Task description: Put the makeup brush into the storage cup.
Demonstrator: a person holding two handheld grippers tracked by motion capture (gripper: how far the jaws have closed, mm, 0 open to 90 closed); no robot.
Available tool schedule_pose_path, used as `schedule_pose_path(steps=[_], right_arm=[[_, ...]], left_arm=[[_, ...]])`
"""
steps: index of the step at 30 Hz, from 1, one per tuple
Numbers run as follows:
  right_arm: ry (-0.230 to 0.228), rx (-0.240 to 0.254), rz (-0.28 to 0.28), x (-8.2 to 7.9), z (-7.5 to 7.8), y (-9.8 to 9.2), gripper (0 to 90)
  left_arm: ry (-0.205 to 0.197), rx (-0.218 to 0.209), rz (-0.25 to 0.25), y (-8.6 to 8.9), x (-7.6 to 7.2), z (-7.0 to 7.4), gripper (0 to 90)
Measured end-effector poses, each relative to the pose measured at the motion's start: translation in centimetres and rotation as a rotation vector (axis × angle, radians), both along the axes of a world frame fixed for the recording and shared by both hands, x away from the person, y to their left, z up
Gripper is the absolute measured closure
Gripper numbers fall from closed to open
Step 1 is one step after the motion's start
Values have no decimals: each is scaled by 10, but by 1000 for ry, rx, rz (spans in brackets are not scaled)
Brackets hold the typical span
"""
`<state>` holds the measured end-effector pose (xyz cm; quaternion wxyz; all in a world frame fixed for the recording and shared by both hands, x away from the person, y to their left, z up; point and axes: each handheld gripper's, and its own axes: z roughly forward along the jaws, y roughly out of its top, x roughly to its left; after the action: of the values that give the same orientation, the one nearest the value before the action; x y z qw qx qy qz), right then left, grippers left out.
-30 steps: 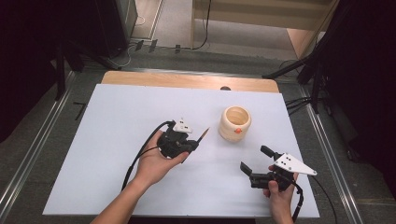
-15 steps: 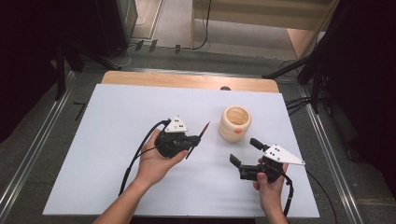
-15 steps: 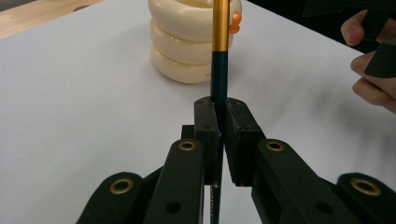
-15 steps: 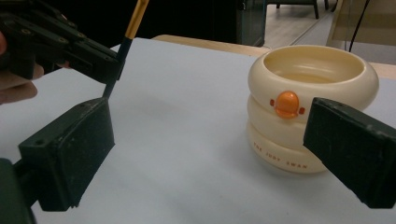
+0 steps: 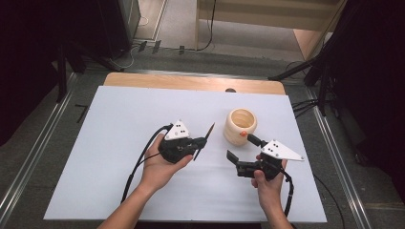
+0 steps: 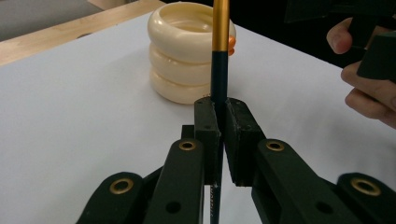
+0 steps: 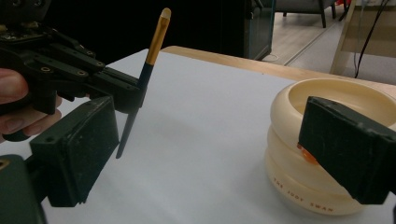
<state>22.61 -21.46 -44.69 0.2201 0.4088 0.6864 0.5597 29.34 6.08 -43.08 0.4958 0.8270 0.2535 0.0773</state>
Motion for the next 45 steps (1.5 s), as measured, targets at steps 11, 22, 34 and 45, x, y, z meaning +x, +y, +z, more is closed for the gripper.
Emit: schedule_pose_path(steps=[11,22,34,45], right_arm=[[-7,9,-8,5,6,13,155],[-6,15,-33,7,9,23,309],[6,99,-2,10,11,32,448],[41,115,-3,14,10,37,554]], left_arm=[[-37,-48,-19,2,-1,-5,854],[-45,-92,-39,4,-2,-9,854],[-49,-115,-63,-1,-4,-12,854],[-62,-112,-73,-4,-6,-13,854]])
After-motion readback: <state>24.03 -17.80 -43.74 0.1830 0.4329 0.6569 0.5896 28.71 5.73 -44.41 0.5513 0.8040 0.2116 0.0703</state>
